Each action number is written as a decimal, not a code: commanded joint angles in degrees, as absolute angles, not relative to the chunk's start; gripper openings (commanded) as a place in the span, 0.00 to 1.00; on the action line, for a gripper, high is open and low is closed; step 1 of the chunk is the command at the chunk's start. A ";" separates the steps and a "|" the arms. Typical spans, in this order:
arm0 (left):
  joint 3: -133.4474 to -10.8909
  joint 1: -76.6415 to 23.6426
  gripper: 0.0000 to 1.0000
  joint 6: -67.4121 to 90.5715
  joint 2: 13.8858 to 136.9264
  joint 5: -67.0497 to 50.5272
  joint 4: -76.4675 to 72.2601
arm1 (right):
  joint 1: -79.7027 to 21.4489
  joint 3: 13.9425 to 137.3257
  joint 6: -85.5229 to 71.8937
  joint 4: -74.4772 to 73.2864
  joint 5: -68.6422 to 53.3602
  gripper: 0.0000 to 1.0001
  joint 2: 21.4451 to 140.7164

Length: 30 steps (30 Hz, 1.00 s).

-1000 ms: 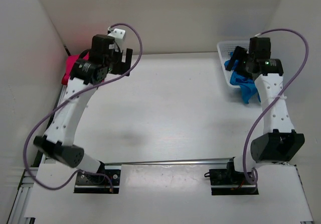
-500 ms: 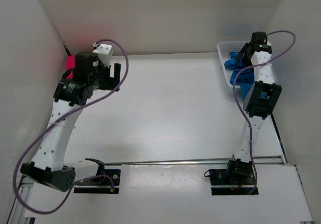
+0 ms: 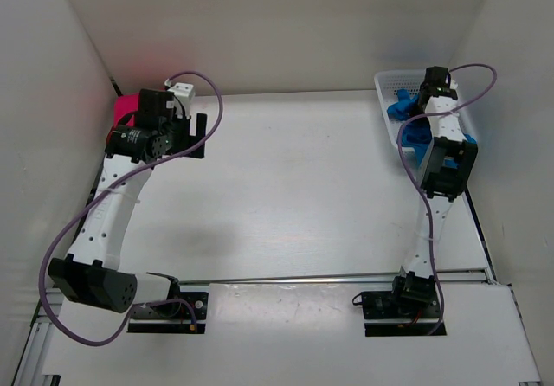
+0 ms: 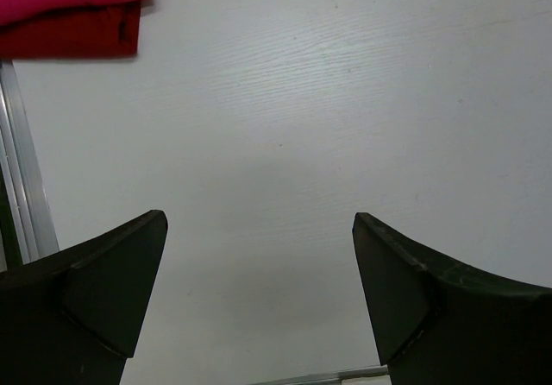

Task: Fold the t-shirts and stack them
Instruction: Grab crumpled tshirt from bin with the right arm, then move the tshirt to the center of the board

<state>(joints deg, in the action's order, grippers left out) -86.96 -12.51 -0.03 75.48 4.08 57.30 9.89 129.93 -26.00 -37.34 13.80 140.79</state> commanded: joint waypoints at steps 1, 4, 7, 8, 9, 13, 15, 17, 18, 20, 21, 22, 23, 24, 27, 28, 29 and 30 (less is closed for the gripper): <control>-86.75 -11.95 1.00 0.00 74.97 5.01 56.16 | 9.84 128.50 -23.91 -33.66 8.09 0.00 132.82; -84.47 -11.95 1.00 0.00 74.97 6.59 56.16 | 9.84 126.13 -23.29 -30.77 8.09 0.00 124.65; -83.67 -11.95 1.00 0.00 74.97 7.38 56.16 | 9.84 126.12 -22.76 -29.62 6.25 0.00 115.77; -83.06 -11.95 1.00 0.00 74.97 7.38 56.16 | 9.23 126.12 -22.76 -28.84 5.54 0.00 111.05; -83.06 -11.95 1.00 0.00 74.97 7.38 56.16 | 8.71 126.12 -22.24 -28.13 5.02 0.00 108.57; -83.06 -11.95 1.00 0.00 74.97 6.77 56.69 | 5.02 124.28 -20.58 -26.46 2.99 0.00 96.70; -82.53 -11.95 1.00 0.00 73.57 5.80 56.69 | 0.98 121.05 -17.15 -25.67 3.60 0.00 90.20; -82.53 -11.95 1.00 0.00 72.96 4.49 56.69 | -2.36 117.96 -15.03 -24.53 7.11 0.00 84.92; -82.53 -11.95 1.00 0.00 72.43 4.48 56.69 | -3.07 115.77 -15.03 -24.52 7.64 0.00 83.42; -83.06 -11.95 1.00 0.00 71.81 4.48 56.69 | -5.79 114.96 -15.03 -25.04 7.65 0.00 79.12; -83.06 -11.95 1.00 0.00 71.28 4.48 56.69 | -7.28 114.96 -15.03 -25.05 5.56 0.00 77.88; -83.67 -11.95 1.00 0.00 71.28 4.48 56.69 | -11.04 116.35 -15.03 -25.05 3.88 0.00 76.31; -83.67 -11.95 1.00 0.00 71.28 4.48 56.69 | -13.16 117.76 -14.33 -24.35 1.87 0.00 76.29; -83.67 -11.95 1.00 0.00 70.76 4.48 56.69 | -15.27 120.82 -14.33 -24.35 -0.68 0.00 75.51; -83.67 -11.95 1.00 0.00 70.75 4.48 56.69 | -22.57 121.90 -13.62 -20.05 -9.66 0.00 74.97; -84.19 -11.95 1.00 0.00 70.75 4.48 56.69 | -25.89 121.21 -14.15 -19.43 -9.67 0.00 74.97; -84.20 -11.95 1.00 0.00 70.75 5.09 56.69 | -26.97 120.16 -15.28 -18.90 -8.45 0.00 74.97; -84.72 -11.43 1.00 0.00 70.75 5.10 56.69 | -28.37 118.49 -15.81 -18.90 -6.44 0.00 74.36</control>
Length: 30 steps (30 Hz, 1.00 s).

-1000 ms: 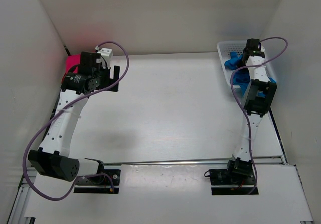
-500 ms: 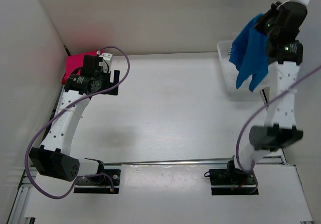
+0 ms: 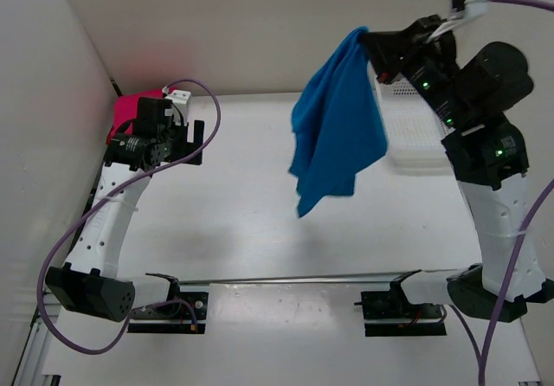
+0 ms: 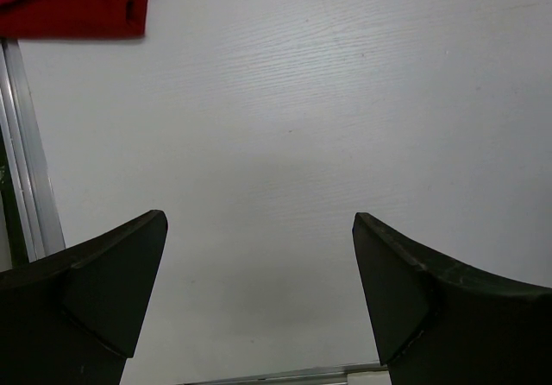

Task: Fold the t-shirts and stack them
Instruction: Move the tshirt to the center of the board, then flatten out the tshirt

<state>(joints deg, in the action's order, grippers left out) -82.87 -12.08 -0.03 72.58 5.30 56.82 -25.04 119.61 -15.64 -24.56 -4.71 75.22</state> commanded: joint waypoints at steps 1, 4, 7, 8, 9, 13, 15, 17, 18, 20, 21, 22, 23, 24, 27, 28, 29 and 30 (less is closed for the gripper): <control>-84.73 -11.43 1.00 0.00 70.75 5.10 56.69 | -28.91 113.78 -16.78 -18.90 -4.85 0.00 74.36; -85.95 -11.43 1.00 0.00 70.23 7.73 56.07 | -28.92 104.18 -23.54 -18.37 -2.72 0.02 74.36; -85.96 -11.43 1.00 0.00 70.22 10.63 56.07 | -26.20 92.49 -30.40 -20.20 1.57 0.42 75.93; -85.96 -11.43 1.00 0.00 70.75 10.63 55.55 | -24.80 87.76 -31.45 -21.35 3.32 0.62 76.81; -85.96 -11.43 1.00 0.00 70.75 11.42 55.55 | -21.30 86.15 -33.55 -25.88 7.17 0.79 79.95; -84.81 -11.43 1.00 0.00 71.28 12.82 55.55 | -14.94 88.41 -31.39 -39.54 1.95 0.84 90.69; -83.07 -11.43 1.00 0.00 71.28 13.70 55.55 | -20.54 89.11 -27.09 -38.25 -1.14 0.84 92.36; -82.19 -11.43 1.00 0.00 70.76 15.46 54.94 | -28.16 92.35 -23.39 -38.23 -1.14 0.84 95.43; -81.48 -10.82 1.00 0.00 70.75 16.08 54.93 | -30.74 94.03 -22.77 -38.23 -1.84 0.84 97.10; -78.78 -7.59 1.00 0.00 69.71 18.18 54.32 | -44.65 107.03 -20.92 -41.89 -0.72 0.84 111.43; -78.75 -7.56 1.00 0.00 69.70 18.19 54.32 | -44.74 107.14 -20.92 -42.88 -0.70 0.84 111.53; -78.14 -6.95 1.00 0.00 69.70 18.72 53.79 | -47.78 109.57 -21.44 -43.85 -0.70 0.83 116.84; -76.92 -6.33 1.00 0.00 69.00 18.72 53.79 | -49.03 113.69 -21.45 -44.81 -0.70 0.82 119.24; -76.21 -5.55 1.00 0.00 68.30 18.72 53.79 | -50.17 115.12 -21.45 -45.35 -0.70 0.82 121.27; -73.31 -5.01 1.00 0.00 66.63 18.72 53.26 | -54.31 117.50 -19.70 -45.35 -0.19 0.81 127.60; -72.78 -5.01 1.00 0.00 66.62 18.72 53.26 | -55.71 117.51 -19.08 -45.35 0.78 0.83 128.57; -72.77 -4.49 1.00 0.00 66.10 18.72 53.26 | -55.72 118.29 -19.07 -45.35 1.57 0.83 129.45; -72.08 -4.48 1.00 0.00 66.09 18.72 53.26 | -56.33 118.82 -19.59 -45.35 0.89 0.84 131.20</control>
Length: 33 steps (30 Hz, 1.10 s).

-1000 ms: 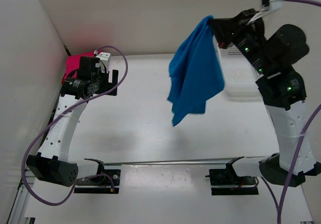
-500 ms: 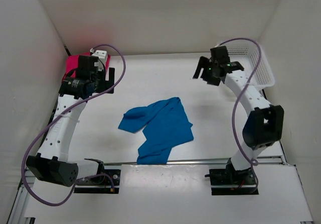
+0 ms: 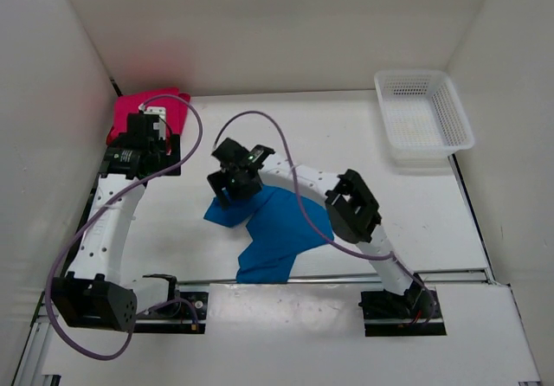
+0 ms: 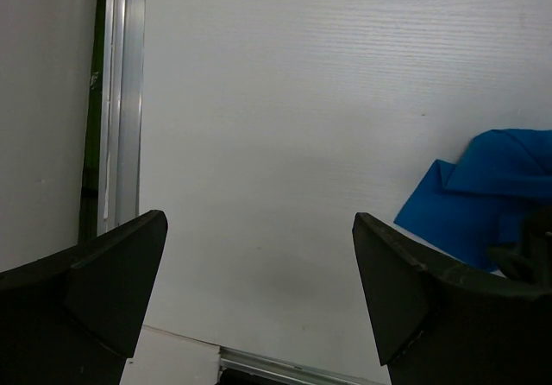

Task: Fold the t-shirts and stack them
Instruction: Flatten out the tshirt

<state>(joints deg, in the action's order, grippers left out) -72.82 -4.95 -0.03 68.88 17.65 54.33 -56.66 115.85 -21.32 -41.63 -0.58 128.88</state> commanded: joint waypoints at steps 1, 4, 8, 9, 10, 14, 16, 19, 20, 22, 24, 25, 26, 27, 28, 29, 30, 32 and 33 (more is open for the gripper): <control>-72.07 -4.48 1.00 0.00 66.09 18.72 53.26 | -56.34 118.83 -20.21 -45.35 -0.25 0.84 132.18; -72.07 -3.96 1.00 0.00 66.09 18.19 53.26 | -58.00 120.23 -20.74 -45.35 -0.98 0.84 136.31; -73.12 -3.96 1.00 0.00 66.62 18.19 53.26 | -60.64 122.95 -20.13 -49.30 0.78 0.74 141.67; -73.13 -3.96 1.00 0.00 66.62 18.19 53.26 | -61.69 123.48 -19.60 -50.18 0.79 0.62 143.51; -73.13 -3.96 1.00 0.00 66.62 18.19 53.26 | -61.70 124.18 -19.60 -50.97 0.79 0.49 144.31; -73.65 -3.43 1.00 0.00 67.14 18.19 53.26 | -61.70 125.59 -19.60 -51.59 -3.16 0.00 143.01; -73.65 -3.43 1.00 0.00 67.15 18.81 53.26 | -60.21 126.12 -19.60 -47.13 -5.79 0.00 138.01; -75.40 -2.81 1.00 0.00 67.15 22.66 52.73 | -56.18 126.74 -23.88 -39.83 -12.26 0.00 128.70; -76.28 -2.12 1.00 0.00 67.15 23.46 52.73 | -54.77 126.74 -25.65 -37.99 -14.57 0.00 126.06; -76.82 -1.41 1.00 0.00 67.15 24.60 52.73 | -50.81 123.50 -29.42 -32.99 -18.53 0.00 117.63; -77.52 -0.27 1.00 0.00 67.15 24.61 52.21 | -47.73 118.60 -29.44 -31.99 -19.69 0.00 109.10; -78.22 -0.26 1.00 0.00 67.15 24.61 51.60 | -46.85 116.48 -29.44 -31.99 -19.69 0.00 106.29; -78.22 -0.26 1.00 0.00 67.15 24.61 51.59 | -44.84 114.11 -29.44 -31.99 -20.21 0.00 100.69; -78.92 -0.26 1.00 0.00 67.15 24.61 51.59 | -43.78 108.95 -28.83 -31.99 -21.69 0.00 97.76; -78.93 -0.26 1.00 0.00 67.76 23.83 51.59 | -41.51 106.20 -28.83 -31.99 -21.71 0.00 92.25; -78.93 -0.26 1.00 0.00 67.76 23.82 51.59 | -40.18 103.47 -28.83 -31.99 -21.71 0.00 89.33; -78.93 -0.26 1.00 0.00 68.29 23.12 51.59 | -38.86 97.79 -28.83 -31.99 -22.32 0.00 86.43; -79.54 -0.26 1.00 0.00 68.29 22.32 51.59 | -34.03 92.49 -28.83 -33.13 -20.58 0.00 78.34; -79.54 -1.39 1.00 0.00 68.29 21.45 51.59 | -31.93 87.07 -28.83 -33.83 -19.61 0.00 75.70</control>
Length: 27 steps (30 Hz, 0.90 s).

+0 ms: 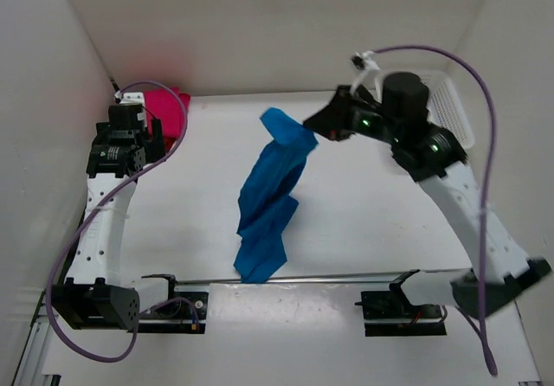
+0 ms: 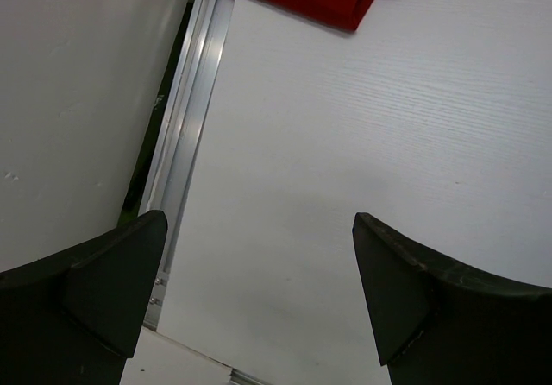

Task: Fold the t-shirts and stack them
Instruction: Flatten out the tshirt

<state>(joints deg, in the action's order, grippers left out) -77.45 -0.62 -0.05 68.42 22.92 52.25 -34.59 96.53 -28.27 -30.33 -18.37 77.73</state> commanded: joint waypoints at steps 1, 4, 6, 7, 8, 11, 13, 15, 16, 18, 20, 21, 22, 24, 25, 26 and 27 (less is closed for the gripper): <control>-80.06 -1.93 1.00 0.00 68.29 20.92 52.20 | -27.12 84.14 -28.83 -34.97 -18.82 0.00 70.63; -80.68 -4.56 1.00 0.00 68.81 16.97 53.69 | -17.80 72.98 -29.44 -36.03 -19.50 0.00 63.14; -80.68 -7.36 1.00 0.00 68.82 13.38 54.57 | -14.08 68.40 -29.61 -36.73 -20.12 0.00 61.18; -81.21 -8.69 1.00 0.00 69.34 11.10 56.93 | -10.84 63.94 -30.14 -36.74 -21.08 0.00 60.65; -81.21 -10.35 1.00 0.00 69.95 6.38 58.43 | -9.77 62.16 -30.15 -37.43 -22.83 0.00 60.64; -78.67 -21.59 1.00 0.00 70.58 1.33 62.67 | -9.14 58.02 -31.10 -37.44 -22.16 0.00 61.35; -75.00 -32.40 1.00 0.00 71.45 1.32 63.19 | -7.39 57.48 -32.78 -36.04 -19.25 0.00 61.96; -73.05 -39.17 1.00 0.00 72.85 3.24 63.19 | -3.53 57.48 -35.06 -33.14 -18.46 0.00 63.45; -71.38 -45.38 1.00 0.00 74.86 4.30 63.19 | -2.12 58.18 -35.85 -32.35 -17.50 0.00 63.98; -69.62 -50.43 1.00 0.00 77.33 9.47 59.60 | 1.66 59.67 -37.88 -31.82 -15.82 0.00 66.44; -67.16 -53.09 1.00 0.00 81.81 12.56 56.35 | 3.07 61.96 -37.88 -31.82 -17.66 0.00 68.80; -67.15 -53.09 1.00 0.00 83.31 13.09 53.55 | 3.08 61.96 -37.88 -31.82 -18.62 0.00 69.34; -66.37 -53.09 1.00 0.00 84.54 13.97 52.22 | 3.60 61.96 -37.88 -32.34 -19.33 0.00 69.35; -65.83 -53.09 1.00 0.00 86.92 13.97 50.46 | 3.60 61.96 -36.31 -32.34 -19.34 0.00 69.35; -65.83 -53.09 1.00 0.00 86.92 12.58 49.75 | 3.60 61.96 -35.60 -32.34 -19.34 0.00 69.35; -65.83 -53.09 1.00 0.00 87.62 11.26 48.35 | 3.60 62.83 -34.90 -32.34 -19.95 0.00 70.13; -65.83 -53.09 1.00 0.00 88.50 9.60 47.38 | 3.60 63.45 -34.28 -32.34 -22.30 0.00 70.83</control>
<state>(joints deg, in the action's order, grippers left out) -65.19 -53.17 -0.08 89.86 10.39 53.04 3.38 59.75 -36.12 -34.02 -18.68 70.04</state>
